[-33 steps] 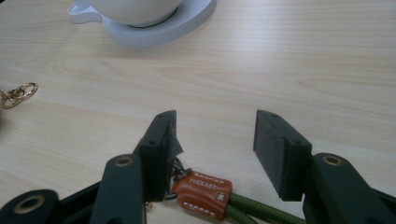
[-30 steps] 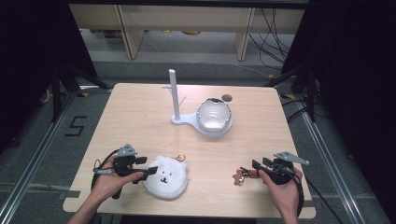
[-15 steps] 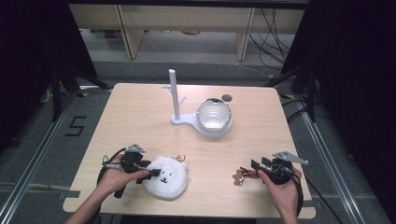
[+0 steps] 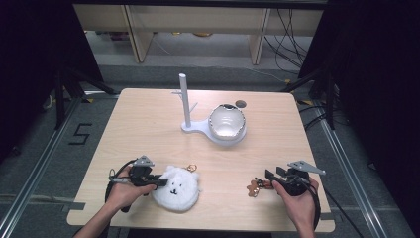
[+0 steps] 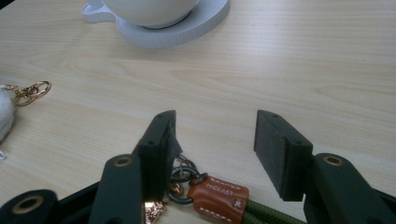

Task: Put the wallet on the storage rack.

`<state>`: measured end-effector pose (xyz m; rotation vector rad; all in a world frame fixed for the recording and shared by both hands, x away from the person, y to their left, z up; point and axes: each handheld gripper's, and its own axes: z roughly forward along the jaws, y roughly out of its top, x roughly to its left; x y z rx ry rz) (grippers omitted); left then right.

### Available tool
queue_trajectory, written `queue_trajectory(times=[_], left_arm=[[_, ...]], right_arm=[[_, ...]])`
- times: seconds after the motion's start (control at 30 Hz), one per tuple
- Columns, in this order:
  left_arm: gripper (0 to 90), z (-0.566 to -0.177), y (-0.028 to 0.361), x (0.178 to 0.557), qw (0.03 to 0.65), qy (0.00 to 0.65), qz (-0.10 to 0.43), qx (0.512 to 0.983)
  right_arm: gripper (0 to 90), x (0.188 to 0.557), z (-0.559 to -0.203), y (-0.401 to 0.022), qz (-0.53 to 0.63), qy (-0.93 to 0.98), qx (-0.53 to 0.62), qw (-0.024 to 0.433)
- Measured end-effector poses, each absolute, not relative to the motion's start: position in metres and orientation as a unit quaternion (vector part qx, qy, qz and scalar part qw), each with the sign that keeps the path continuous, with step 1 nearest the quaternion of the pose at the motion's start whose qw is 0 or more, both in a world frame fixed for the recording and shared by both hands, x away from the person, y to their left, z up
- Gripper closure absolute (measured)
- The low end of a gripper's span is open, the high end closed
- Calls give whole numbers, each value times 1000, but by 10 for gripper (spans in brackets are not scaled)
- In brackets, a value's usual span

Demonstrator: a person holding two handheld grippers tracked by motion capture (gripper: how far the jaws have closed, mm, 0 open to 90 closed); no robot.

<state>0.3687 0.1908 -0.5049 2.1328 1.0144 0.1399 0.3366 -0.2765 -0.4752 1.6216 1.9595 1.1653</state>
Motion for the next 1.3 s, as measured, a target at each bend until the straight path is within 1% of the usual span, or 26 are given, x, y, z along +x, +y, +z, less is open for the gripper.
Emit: queue_trajectory(times=[0.03,0.07,0.17,0.2,0.23,0.27,0.3,0.33,0.4,0.43,0.47,0.5,0.57,0.6,0.63,0.67,0.77,0.87,0.93,1.0,1.07,1.2,1.27,1.3], left_arm=[[768,-505,191,369,378,397,55,835],[775,-504,190,366,390,398,61,828],[783,-502,191,365,397,393,60,827],[788,-498,192,363,414,389,64,820],[789,-498,192,363,414,389,64,820],[790,-493,190,361,440,386,67,808],[792,-493,190,361,440,386,67,808],[792,-490,189,360,452,382,68,804],[793,-481,186,358,483,366,77,792],[793,-481,186,358,483,366,77,792],[793,-478,185,357,488,362,81,790],[793,-472,181,356,508,346,87,784],[793,-470,179,355,516,342,92,780],[793,-465,175,355,534,334,97,771],[793,-462,173,355,540,329,101,769],[793,-460,171,356,549,320,100,766],[793,-455,166,356,559,311,107,761],[793,-446,155,358,573,296,114,756],[792,-444,149,360,584,284,111,752],[792,-442,145,360,581,282,116,755],[792,-440,141,362,584,274,115,756],[792,-438,136,362,583,269,116,758],[791,-437,133,362,586,264,114,758],[791,-437,132,362,587,259,116,758]], right_arm=[[498,337,-475,-277,410,690,571,171],[498,340,-477,-278,415,700,553,181],[498,340,-476,-277,420,701,549,176],[499,341,-475,-275,418,702,548,178],[499,342,-475,-274,420,702,547,179],[499,342,-473,-273,421,703,547,172],[499,342,-473,-273,421,703,547,172],[499,341,-470,-269,430,699,550,155],[499,344,-468,-267,441,707,531,151],[499,344,-468,-267,441,707,531,151],[499,341,-464,-262,439,704,544,127],[496,345,-463,-260,457,718,508,128],[493,345,-460,-257,449,723,509,125],[489,344,-456,-247,461,722,506,102],[486,347,-455,-246,466,733,484,106],[482,346,-453,-241,467,732,487,94],[473,350,-450,-235,468,748,463,88],[452,352,-445,-218,484,755,441,37],[443,354,-444,-210,486,759,432,17],[430,358,-443,-205,482,776,407,17],[420,359,-442,-197,487,776,401,-3],[418,365,-443,-191,498,782,376,-8],[413,366,-442,-186,499,780,377,-22],[413,368,-442,-185,497,785,369,-17]])
